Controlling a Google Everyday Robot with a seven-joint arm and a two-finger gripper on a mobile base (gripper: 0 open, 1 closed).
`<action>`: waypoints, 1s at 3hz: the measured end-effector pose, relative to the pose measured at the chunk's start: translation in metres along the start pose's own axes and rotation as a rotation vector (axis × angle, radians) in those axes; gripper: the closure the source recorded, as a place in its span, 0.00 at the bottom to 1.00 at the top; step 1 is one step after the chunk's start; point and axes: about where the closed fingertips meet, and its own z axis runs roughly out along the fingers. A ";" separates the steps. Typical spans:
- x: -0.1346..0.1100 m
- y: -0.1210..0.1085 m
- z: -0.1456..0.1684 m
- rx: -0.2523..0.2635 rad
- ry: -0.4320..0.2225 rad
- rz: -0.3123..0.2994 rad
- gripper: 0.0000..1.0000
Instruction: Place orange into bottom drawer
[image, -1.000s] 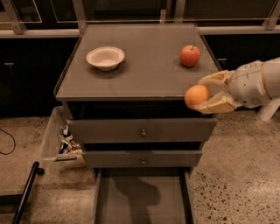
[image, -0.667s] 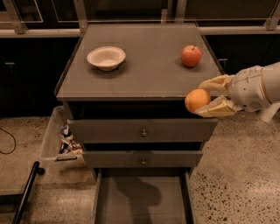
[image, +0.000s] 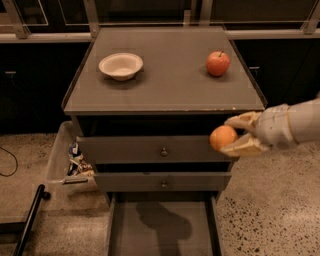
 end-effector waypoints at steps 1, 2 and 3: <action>0.054 0.039 0.045 -0.057 0.013 0.050 1.00; 0.087 0.064 0.082 -0.089 -0.012 0.039 1.00; 0.111 0.079 0.124 -0.127 -0.048 0.027 1.00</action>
Offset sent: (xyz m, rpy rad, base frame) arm -0.0386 0.0148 -0.1976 0.0499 0.0853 0.0845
